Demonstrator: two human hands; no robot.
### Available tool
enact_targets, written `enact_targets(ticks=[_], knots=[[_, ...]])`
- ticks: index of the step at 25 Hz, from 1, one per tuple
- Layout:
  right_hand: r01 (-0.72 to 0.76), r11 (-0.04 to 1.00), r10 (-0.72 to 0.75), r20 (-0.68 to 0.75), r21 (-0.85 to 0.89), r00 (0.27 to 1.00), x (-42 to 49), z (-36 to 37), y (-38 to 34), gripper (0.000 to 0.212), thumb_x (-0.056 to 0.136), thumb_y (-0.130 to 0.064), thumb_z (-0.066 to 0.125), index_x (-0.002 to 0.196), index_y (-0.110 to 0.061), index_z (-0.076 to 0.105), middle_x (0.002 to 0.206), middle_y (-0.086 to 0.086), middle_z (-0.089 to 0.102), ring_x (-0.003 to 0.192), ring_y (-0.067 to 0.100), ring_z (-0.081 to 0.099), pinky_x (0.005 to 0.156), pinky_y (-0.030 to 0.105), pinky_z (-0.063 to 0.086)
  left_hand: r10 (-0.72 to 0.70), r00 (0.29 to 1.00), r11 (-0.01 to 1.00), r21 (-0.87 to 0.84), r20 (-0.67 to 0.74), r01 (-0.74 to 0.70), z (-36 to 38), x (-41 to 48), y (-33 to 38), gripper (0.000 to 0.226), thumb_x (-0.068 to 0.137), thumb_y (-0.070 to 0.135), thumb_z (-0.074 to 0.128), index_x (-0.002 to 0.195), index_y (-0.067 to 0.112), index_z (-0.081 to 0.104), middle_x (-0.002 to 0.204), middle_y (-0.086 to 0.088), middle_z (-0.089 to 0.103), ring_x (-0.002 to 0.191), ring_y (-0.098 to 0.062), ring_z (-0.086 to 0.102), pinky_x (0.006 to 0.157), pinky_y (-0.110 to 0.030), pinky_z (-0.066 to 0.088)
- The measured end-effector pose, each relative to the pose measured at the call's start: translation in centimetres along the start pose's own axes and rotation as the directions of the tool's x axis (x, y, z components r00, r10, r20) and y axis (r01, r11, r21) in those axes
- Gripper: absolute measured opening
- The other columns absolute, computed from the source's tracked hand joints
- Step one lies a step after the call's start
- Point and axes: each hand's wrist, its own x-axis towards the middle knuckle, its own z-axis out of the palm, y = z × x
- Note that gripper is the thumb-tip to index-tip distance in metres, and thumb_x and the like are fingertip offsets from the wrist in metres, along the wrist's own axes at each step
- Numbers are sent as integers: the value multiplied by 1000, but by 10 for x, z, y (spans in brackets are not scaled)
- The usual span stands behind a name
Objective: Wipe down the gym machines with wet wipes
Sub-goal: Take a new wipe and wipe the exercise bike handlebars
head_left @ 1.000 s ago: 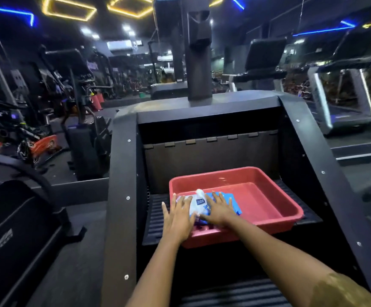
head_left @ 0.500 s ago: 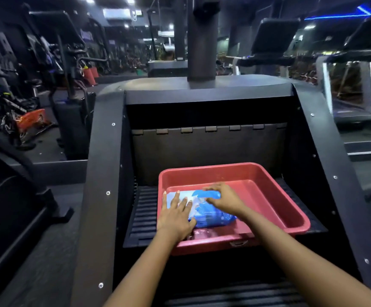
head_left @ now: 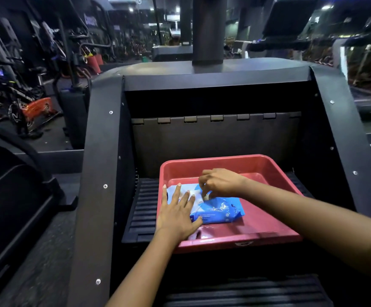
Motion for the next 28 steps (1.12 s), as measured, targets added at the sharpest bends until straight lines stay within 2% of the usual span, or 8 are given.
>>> enact_targets(ticks=[4, 7, 11, 15, 19, 21, 25, 28], knots=[[187, 966, -195, -27, -179, 980, 3, -6, -4, 16, 60, -24, 71, 49, -18, 60, 63, -2, 58, 61, 21, 56, 45, 20, 31, -6, 1000, 1000, 12, 5, 6, -1, -1, 0, 72, 95, 61, 19, 153, 22, 2, 161, 2, 3, 145, -25, -20, 111, -57, -17], [142, 961, -165, -77, -238, 983, -1, -1, 0, 20, 71, -30, 56, 55, -22, 65, 66, -5, 59, 63, 18, 57, 48, 21, 28, -4, 1000, 1000, 2, 9, 4, -2, -1, 1, 72, 95, 61, 19, 153, 21, 3, 161, 2, 3, 145, -25, -19, 111, -57, -17], [102, 992, -102, 10, -69, 995, -7, 3, 3, 8, 68, -22, 75, 74, -24, 73, 80, -2, 63, 76, 22, 60, 54, 27, 43, -2, 1000, 1000, -3, 1, 2, -2, -1, 0, 72, 95, 60, 20, 153, 20, 4, 161, 1, 4, 145, -25, -18, 112, -58, -15], [135, 983, -121, 114, -122, 986, 0, -13, -1, 8, 73, -19, 72, 80, -15, 74, 92, 6, 65, 88, 27, 58, 62, 33, 44, 2, 1000, 1000, 5, -8, -1, 0, -1, 0, 71, 95, 60, 18, 153, 20, 6, 160, 1, 7, 145, -25, -17, 112, -58, -14], [216, 964, -221, -17, -158, 975, 2, -5, -3, 19, 61, -14, 81, 55, -11, 62, 67, 5, 58, 61, 25, 59, 46, 26, 43, 1, 1000, 1000, 9, -5, -1, 1, 1, -1, 88, 78, 66, -4, 153, 21, 8, 160, 2, 9, 146, -24, -16, 112, -57, -17], [202, 969, -218, -113, -141, 969, -3, -1, 0, 15, 68, -22, 73, 58, -16, 63, 69, 0, 59, 61, 22, 59, 48, 22, 42, 4, 1000, 1000, 6, -4, -4, 0, 0, -1, 76, 90, 63, 11, 153, 21, 8, 160, 2, 9, 146, -24, -16, 112, -57, -15], [66, 997, -51, -287, 43, 957, -11, -6, 7, 7, 72, -23, 67, 67, -18, 68, 81, -2, 64, 71, 19, 60, 55, 24, 43, 3, 1000, 1000, -23, -15, -3, -1, 0, -2, 69, 96, 57, 21, 153, 21, 6, 160, 1, 7, 145, -24, -17, 112, -57, -16], [-132, 950, 221, -308, 284, 926, -19, -10, 7, 11, 84, -19, 64, 87, -12, 72, 98, 2, 64, 88, 21, 61, 70, 28, 45, -4, 1000, 1000, -18, -5, 4, -2, 0, -1, 69, 97, 57, 21, 153, 20, 6, 161, 1, 6, 146, -24, -17, 112, -57, -16]])
